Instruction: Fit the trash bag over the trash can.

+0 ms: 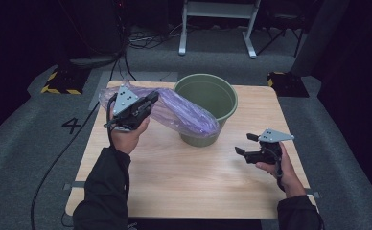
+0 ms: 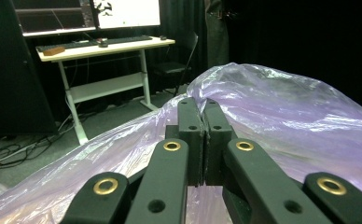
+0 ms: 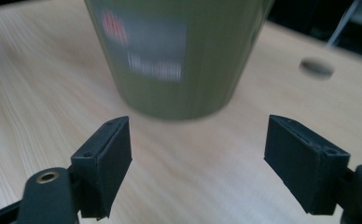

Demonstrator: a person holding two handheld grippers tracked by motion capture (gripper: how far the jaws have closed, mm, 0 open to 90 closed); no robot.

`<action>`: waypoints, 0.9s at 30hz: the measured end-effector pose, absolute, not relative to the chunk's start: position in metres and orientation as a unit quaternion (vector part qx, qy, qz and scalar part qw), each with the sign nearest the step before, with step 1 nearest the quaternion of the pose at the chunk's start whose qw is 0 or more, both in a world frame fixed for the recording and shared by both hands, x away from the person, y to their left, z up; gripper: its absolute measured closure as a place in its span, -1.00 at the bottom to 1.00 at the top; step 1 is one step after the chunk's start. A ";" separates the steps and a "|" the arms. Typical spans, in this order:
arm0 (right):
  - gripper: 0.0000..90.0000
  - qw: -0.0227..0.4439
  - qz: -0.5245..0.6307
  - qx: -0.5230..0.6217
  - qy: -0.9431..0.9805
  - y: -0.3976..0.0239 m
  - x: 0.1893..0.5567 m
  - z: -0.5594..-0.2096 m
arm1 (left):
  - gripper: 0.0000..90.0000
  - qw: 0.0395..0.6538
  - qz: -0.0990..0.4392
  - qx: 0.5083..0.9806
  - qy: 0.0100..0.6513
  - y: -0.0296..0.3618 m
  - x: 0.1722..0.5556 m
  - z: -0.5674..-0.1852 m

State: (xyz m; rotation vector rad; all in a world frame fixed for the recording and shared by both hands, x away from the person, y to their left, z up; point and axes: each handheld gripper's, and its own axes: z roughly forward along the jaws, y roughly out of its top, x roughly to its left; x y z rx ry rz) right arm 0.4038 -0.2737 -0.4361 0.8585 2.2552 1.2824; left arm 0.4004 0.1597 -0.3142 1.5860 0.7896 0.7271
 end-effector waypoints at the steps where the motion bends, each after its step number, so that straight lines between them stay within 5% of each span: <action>1: -0.49 0.209 0.469 0.302 0.804 -0.274 0.403 -0.425 | 0.97 0.573 0.314 0.676 0.341 0.157 0.402 -0.314; 9: -0.49 0.233 0.509 0.244 0.792 -0.251 0.390 -0.359 | 0.97 0.575 0.322 0.666 0.349 0.149 0.412 -0.298; 19: -0.39 0.230 0.549 0.197 0.779 -0.209 0.382 -0.329 | 0.97 0.571 0.329 0.666 0.350 0.141 0.416 -0.289; 27: 0.31 0.233 0.535 0.202 0.787 -0.184 0.402 -0.327 | 0.97 0.573 0.328 0.670 0.340 0.137 0.413 -0.288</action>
